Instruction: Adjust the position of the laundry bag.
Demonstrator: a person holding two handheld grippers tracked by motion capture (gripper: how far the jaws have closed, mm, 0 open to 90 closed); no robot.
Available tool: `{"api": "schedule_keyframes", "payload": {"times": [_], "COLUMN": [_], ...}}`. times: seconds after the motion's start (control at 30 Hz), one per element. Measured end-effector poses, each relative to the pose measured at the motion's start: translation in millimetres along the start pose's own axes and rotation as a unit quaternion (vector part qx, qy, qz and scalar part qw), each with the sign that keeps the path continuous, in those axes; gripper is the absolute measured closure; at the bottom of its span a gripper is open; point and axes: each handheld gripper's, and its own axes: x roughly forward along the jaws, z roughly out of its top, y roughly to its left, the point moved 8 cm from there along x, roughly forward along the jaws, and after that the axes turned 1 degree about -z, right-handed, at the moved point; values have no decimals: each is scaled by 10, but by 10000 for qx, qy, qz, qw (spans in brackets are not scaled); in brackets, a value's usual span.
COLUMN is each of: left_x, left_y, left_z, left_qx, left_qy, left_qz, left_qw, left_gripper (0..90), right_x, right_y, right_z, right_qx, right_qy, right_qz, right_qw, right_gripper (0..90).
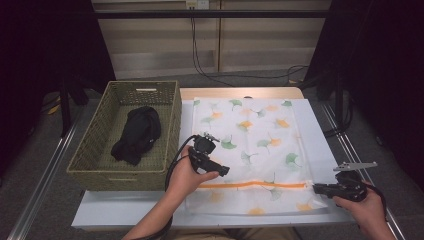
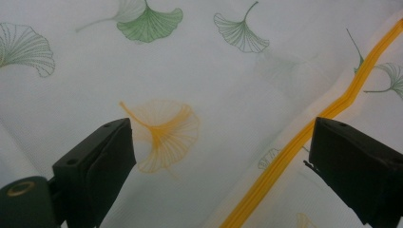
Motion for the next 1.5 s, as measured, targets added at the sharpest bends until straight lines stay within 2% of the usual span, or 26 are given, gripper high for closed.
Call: {"api": "schedule_keyframes", "payload": {"times": [0.07, 0.2, 0.27, 0.37, 0.47, 0.53, 0.6, 0.63, 0.73, 0.8, 0.83, 0.87, 0.9, 0.93, 0.97, 1.0, 1.03, 1.33, 1.4, 1.43, 1.5], "left_x": [-1, 7, 8, 7, 12, 13, 17, 17, 13, 21, 21, 33, 29, 36, 61, 61, 47, 87, 117, 117, 144], "left_y": [2, 11, 10, 11, -4, -9, -19, -19, -24, -28, -28, -43, -38, -44, -76, -76, -58, -153, -210, -210, -254], "left_z": [-5, -12, -12, -12, -7, -4, 1, 1, -2, 6, 6, 18, 0, -2, 17, 17, -8, 4, 34, 34, 65], "left_qx": [14, 32, 28, 36, -7, 5, 11, 11, 72, 61, 61, -40, 77, 50, -140, -140, 62, 54, 66, 66, 58], "left_qy": [29, 46, 49, 61, 29, 20, 6, 6, 72, 40, 40, -45, 80, 71, -97, -97, 60, 71, 73, 73, 74], "left_qz": [6, 33, 21, 32, 4, 14, 8, 8, 10, -1, -1, -4, -27, -17, -30, -30, -69, -252, -437, -437, -567], "left_qw": [10000, 10000, 10000, 10000, 10000, 10000, 10000, 10000, 9999, 10000, 10000, 10000, 9999, 10000, 9999, 9999, 9999, 9996, 9990, 9990, 9983], "left_gripper": [76, 76, 76, 76, 76, 76, 76, 76, 76, 76, 76, 76, 76, 76, 77, 77, 77, 78, 79, 81, 81], "right_x": [-17, -28, -31, -61, -67, -66, -78, -78, -120, -137, -147, -151, -149, -144, -141, -137, -137, -158, -168, -168, -162], "right_y": [7, 21, 23, 20, 1, 4, -7, -7, -3, 15, 15, 20, 25, 34, 45, 52, 52, 119, 130, 128, 125], "right_z": [48, 82, 84, 109, 112, 99, 80, 80, 126, 171, 189, 208, 221, 225, 230, 235, 235, 326, 343, 345, 351], "right_qx": [-49, -111, -120, -58, -164, -80, 104, 104, 244, 230, 203, 192, 211, 217, 320, 354, 354, 406, 459, 463, 480], "right_qy": [-211, -443, -468, -643, -736, -698, -584, -584, -774, -888, -899, -928, -923, -881, -857, -833, -833, -942, -1003, -1027, -1047], "right_qz": [29, 134, 154, 195, 117, 193, 214, 214, 352, 450, 435, 416, 385, 432, 469, 498, 498, 636, 719, 732, 762], "right_qw": [9998, 9989, 9987, 9977, 9971, 9973, 9980, 9980, 9961, 9948, 9948, 9946, 9948, 9949, 9947, 9946, 9946, 9927, 9913, 9909, 9904], "right_gripper": [870, 872, 873, 872, 871, 871, 871, 871, 871, 874, 876, 877, 879, 879, 880, 880, 880, 883, 884, 884, 884]}}
